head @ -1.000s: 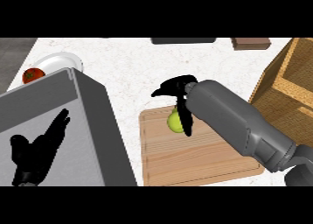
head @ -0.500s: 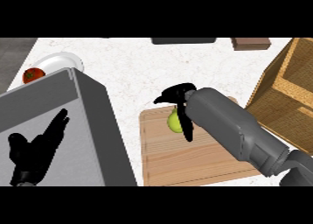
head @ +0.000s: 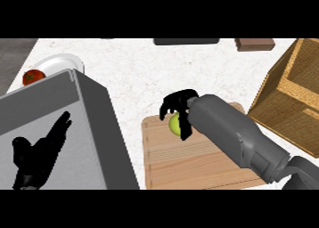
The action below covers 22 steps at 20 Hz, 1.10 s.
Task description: Pick the pear from the cutting board and place it in the basket
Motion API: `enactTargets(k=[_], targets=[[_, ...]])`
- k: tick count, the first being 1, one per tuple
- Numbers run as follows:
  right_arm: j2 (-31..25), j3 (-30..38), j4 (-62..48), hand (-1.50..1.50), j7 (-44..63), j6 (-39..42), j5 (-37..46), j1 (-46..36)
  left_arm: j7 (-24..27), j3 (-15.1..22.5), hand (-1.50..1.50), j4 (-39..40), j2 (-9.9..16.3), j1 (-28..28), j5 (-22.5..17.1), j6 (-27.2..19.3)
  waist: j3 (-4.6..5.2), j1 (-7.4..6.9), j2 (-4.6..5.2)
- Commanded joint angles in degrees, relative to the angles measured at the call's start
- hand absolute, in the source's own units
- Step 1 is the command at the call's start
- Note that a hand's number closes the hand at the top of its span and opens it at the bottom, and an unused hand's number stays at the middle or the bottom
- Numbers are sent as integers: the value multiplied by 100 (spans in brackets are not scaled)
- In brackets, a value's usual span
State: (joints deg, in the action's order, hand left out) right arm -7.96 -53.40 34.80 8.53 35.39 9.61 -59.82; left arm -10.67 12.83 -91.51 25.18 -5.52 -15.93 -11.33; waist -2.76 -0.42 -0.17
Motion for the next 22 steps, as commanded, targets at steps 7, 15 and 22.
enactTargets(k=[7, 15, 22], targets=[[-120, -382, 152, 150, -769, -448, 675, 84, -353, 219, 0, 647, -269, -152, -44, -145, 274, 14, 82], [-41, 656, -931, 150, 1871, -2383, 548, -1, -287, 34, 0, 433, -16, -541, -181, -158, 288, 273, -51], [364, 1092, -987, 150, 4040, -4719, 807, -624, -296, 40, 0, 412, -58, -659, -144, -214, 289, 316, -90]])
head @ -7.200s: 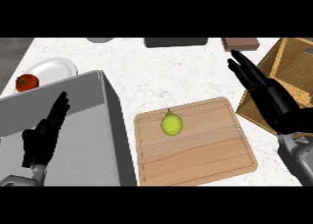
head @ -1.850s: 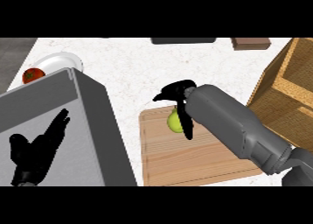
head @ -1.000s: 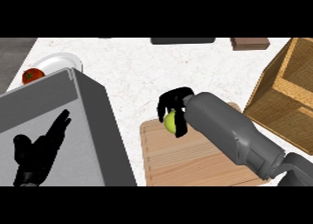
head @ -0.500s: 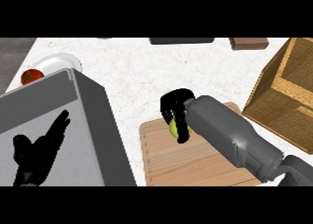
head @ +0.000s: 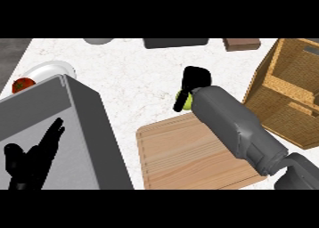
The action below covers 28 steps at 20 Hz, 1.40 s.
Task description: Pick the pear from the cutting board and place it in the basket
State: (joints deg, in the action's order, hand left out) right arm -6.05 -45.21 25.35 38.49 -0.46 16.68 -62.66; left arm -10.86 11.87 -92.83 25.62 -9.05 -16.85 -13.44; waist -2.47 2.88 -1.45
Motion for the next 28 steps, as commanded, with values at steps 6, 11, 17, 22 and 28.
enactTargets(k=[6, 11, 17, 22, 28], targets=[[98, 1126, 815, 150, 1259, -3936, 141, -1003, -307, 54, 0, 522, -78, -434, -90, -68, 233, 160, -52], [-120, 1054, 888, 150, 2097, -4725, 825, -1507, -290, 29, 0, 522, -67, -548, -126, -56, 256, 162, -53], [-704, 1092, 883, 150, 2998, -4430, 1367, -2080, -269, 18, 0, 476, -109, -662, -168, -55, 262, 262, -92], [-1105, 1324, 1008, 150, 3217, -4149, 1469, -2340, -174, -1, 0, 595, -95, -689, -159, -18, 260, 308, -73], [-1893, 1620, 1071, 150, 3214, -3688, 1414, -2199, -280, 50, 0, 370, -81, -677, -123, -99, 242, 261, -23]])
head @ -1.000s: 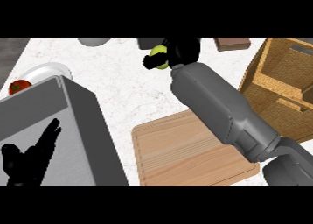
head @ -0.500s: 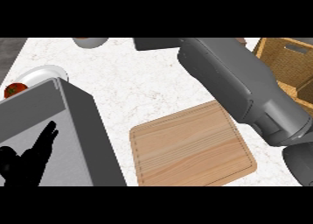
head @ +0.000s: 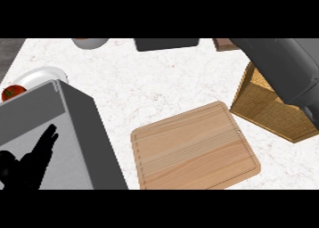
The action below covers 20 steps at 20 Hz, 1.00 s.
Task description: Pick the pear from the cutting board and place it in the basket
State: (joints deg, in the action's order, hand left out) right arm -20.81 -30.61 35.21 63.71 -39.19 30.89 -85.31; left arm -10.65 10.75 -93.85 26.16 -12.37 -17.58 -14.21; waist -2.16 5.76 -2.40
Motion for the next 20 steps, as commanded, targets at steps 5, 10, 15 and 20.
enactTargets(k=[5, 10, 15, 20], targets=[[-732, 161, 248, 150, 713, 509, 22, 257, -275, 272, 0, 420, -240, -341, -62, -58, 221, -102, 88], [-1219, 369, 569, 150, 282, 590, -186, 764, -181, 180, 0, 785, -107, -178, -72, 98, 220, -105, 154], [-1450, 591, 912, 150, 51, 207, -324, 1505, -176, 261, 0, 601, -104, -244, -109, 83, 214, -241, 167], [-1517, 1200, 1546, 150, -167, -451, -803, 2194, -380, 182, 0, 731, -7, 75, -200, 35, 207, -118, 164]])
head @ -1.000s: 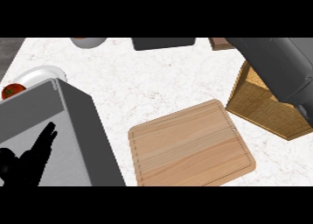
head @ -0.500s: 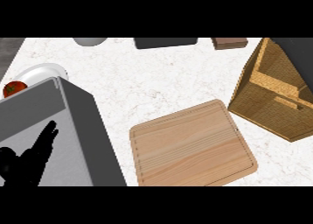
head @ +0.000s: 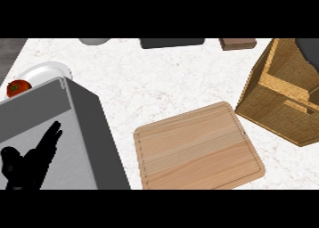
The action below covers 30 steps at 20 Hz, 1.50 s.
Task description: Pick the pear from the cutting board and place it in the basket
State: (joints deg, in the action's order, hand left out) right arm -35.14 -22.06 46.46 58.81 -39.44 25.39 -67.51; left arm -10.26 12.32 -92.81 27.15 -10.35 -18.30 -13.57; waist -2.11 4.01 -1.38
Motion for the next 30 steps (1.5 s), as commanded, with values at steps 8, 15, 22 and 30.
enactTargets(k=[8, 15, 22, 30], targets=[[-141, 608, 1093, 150, -166, -745, -348, 1645, -129, 202, 0, 940, -217, -52, -88, 37, 215, -53, 119], [-694, 461, 1121, 150, 148, -221, 15, 2506, -274, 231, 0, 753, -213, -52, -112, -150, 222, -52, 98], [-1250, 500, 1889, -150, 47, 3, 27, 3108, -246, 201, 0, 688, -74, -157, -172, -65, 219, -109, 85], [-1567, 1178, 2792, -150, 253, -546, 35, 3669, -200, 208, 0, 773, -123, -97, -219, -107, 221, -63, 79]])
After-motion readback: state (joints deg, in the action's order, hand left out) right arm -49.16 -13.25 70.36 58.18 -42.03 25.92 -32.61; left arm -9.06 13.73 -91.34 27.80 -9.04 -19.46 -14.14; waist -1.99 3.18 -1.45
